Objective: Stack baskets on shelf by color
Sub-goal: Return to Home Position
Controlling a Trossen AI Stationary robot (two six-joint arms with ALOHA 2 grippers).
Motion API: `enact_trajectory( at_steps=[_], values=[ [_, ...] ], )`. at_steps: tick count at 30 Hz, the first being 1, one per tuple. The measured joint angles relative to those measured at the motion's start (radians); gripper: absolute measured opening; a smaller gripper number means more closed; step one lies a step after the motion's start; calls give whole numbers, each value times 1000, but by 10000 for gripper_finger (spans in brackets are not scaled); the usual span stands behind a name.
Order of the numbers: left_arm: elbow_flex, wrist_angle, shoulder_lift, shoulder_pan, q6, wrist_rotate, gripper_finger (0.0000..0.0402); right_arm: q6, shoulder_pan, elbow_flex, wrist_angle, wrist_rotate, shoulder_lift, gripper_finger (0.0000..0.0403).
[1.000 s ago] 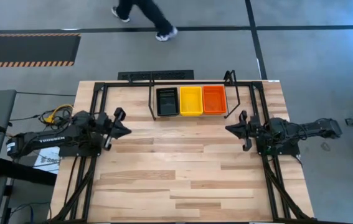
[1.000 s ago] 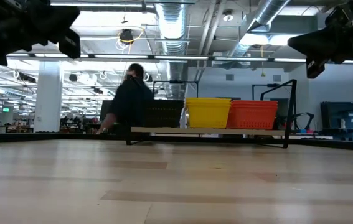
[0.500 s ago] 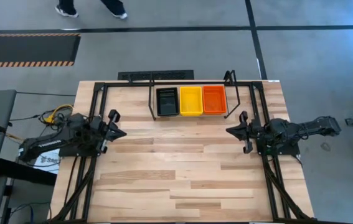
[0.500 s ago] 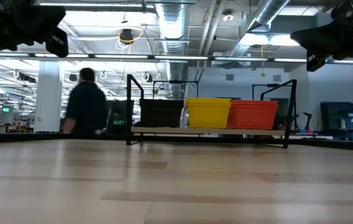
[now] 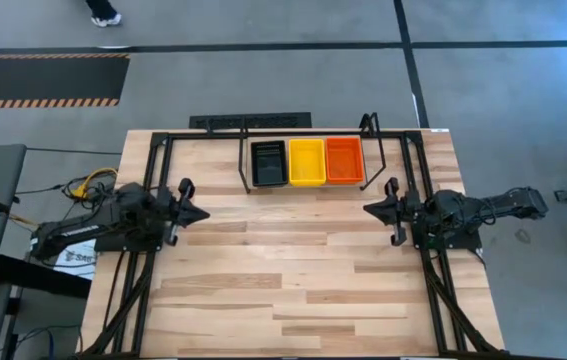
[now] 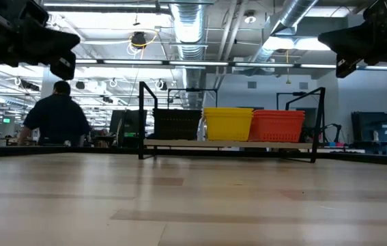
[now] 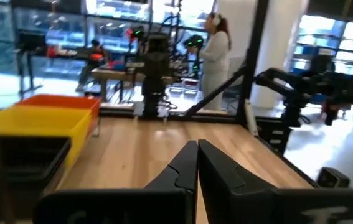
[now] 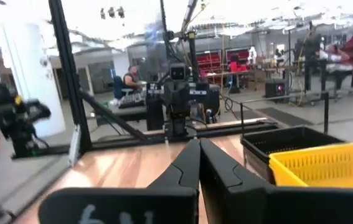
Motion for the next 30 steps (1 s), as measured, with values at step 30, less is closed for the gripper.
enact_trajectory(
  at_steps=[30],
  values=[
    [1, -74, 4, 0, 0, -281, 0, -337, -12, 0, -162, 0, 1, 24]
  ],
)
